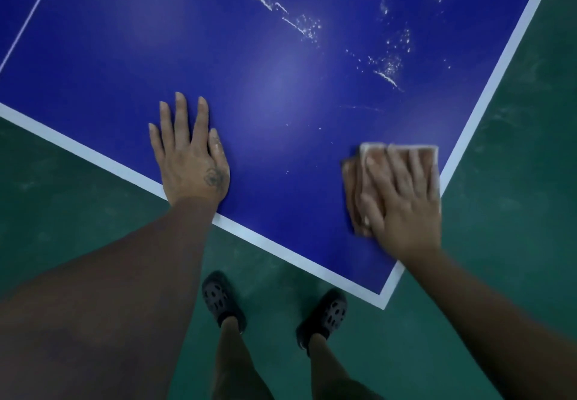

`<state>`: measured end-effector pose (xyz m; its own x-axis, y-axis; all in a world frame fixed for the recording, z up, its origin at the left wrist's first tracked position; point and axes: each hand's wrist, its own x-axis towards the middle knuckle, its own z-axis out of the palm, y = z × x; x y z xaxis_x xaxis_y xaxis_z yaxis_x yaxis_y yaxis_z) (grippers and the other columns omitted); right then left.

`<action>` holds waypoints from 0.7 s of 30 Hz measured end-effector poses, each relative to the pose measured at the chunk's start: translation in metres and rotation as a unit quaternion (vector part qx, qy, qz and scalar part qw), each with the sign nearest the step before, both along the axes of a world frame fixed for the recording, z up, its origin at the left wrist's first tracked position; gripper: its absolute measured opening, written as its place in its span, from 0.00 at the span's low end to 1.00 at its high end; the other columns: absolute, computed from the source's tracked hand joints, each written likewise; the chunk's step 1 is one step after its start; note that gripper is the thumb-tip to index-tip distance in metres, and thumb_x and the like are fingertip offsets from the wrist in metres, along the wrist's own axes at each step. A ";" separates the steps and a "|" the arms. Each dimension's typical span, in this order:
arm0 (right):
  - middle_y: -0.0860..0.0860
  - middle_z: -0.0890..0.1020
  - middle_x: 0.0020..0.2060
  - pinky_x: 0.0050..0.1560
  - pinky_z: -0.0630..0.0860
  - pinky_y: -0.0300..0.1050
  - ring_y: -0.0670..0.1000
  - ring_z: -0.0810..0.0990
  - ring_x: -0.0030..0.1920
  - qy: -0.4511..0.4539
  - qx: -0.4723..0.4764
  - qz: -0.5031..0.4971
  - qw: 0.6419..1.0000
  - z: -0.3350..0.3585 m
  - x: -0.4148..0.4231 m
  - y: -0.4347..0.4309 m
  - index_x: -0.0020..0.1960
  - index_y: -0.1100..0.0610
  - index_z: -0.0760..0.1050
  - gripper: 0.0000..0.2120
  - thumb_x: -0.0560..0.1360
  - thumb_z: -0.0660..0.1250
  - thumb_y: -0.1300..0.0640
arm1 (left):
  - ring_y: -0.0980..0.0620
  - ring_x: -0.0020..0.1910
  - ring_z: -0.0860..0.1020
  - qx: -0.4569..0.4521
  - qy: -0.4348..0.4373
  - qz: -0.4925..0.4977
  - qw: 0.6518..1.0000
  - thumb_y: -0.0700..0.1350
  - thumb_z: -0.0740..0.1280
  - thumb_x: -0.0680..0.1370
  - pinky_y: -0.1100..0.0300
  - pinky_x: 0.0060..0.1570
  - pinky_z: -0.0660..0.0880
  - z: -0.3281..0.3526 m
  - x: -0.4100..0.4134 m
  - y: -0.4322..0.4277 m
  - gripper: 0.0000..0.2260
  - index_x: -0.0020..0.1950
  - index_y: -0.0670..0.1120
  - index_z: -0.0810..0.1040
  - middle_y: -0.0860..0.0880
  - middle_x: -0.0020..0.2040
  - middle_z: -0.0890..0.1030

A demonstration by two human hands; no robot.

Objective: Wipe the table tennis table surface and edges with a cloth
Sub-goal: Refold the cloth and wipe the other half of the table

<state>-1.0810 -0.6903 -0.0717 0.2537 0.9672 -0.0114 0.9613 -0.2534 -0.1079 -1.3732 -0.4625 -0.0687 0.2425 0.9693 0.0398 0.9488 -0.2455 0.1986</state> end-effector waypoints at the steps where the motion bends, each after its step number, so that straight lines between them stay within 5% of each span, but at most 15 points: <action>1: 0.51 0.57 0.87 0.82 0.51 0.72 0.61 0.51 0.87 -0.005 0.004 -0.038 0.999 0.000 0.010 0.020 0.87 0.46 0.57 0.31 0.86 0.56 0.39 | 0.42 0.89 0.50 0.004 -0.001 -0.001 1.000 0.54 0.48 0.92 0.40 0.87 0.46 -0.001 0.000 0.000 0.25 0.89 0.52 0.59 0.47 0.90 0.55; 6: 0.50 0.54 0.88 0.83 0.47 0.72 0.60 0.50 0.87 -0.002 -0.001 -0.157 0.988 -0.003 -0.002 0.062 0.88 0.44 0.54 0.30 0.87 0.52 0.39 | 0.43 0.89 0.50 0.012 -0.004 0.000 1.000 0.54 0.48 0.92 0.40 0.87 0.46 -0.002 0.000 0.000 0.24 0.89 0.52 0.59 0.47 0.90 0.55; 11: 0.51 0.57 0.87 0.82 0.51 0.74 0.61 0.50 0.87 0.012 -0.003 -0.051 0.999 -0.003 -0.061 0.011 0.87 0.46 0.58 0.31 0.86 0.56 0.39 | 0.42 0.89 0.50 0.015 -0.001 -0.001 1.000 0.54 0.48 0.92 0.40 0.87 0.47 -0.002 0.001 0.001 0.24 0.89 0.52 0.59 0.47 0.90 0.56; 17: 0.49 0.55 0.87 0.82 0.45 0.73 0.60 0.49 0.87 0.037 0.017 -0.091 0.995 -0.002 -0.047 0.105 0.86 0.41 0.58 0.32 0.83 0.57 0.39 | 0.43 0.89 0.50 0.016 -0.002 0.000 1.000 0.54 0.48 0.92 0.40 0.87 0.47 -0.004 0.000 0.001 0.25 0.89 0.52 0.59 0.47 0.90 0.56; 21: 0.49 0.57 0.87 0.81 0.46 0.74 0.62 0.50 0.87 0.043 0.018 -0.007 0.999 0.001 -0.080 0.150 0.85 0.41 0.62 0.31 0.82 0.59 0.39 | 0.43 0.89 0.50 0.016 -0.001 0.000 1.000 0.54 0.48 0.92 0.40 0.87 0.47 -0.003 0.000 0.003 0.25 0.89 0.52 0.60 0.47 0.90 0.57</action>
<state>-1.1610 -0.5402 -0.0709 0.2663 0.9639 0.0020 0.9447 -0.2606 -0.1990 -1.3733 -0.4599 -0.0720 0.2421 0.9676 0.0719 0.9486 -0.2516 0.1922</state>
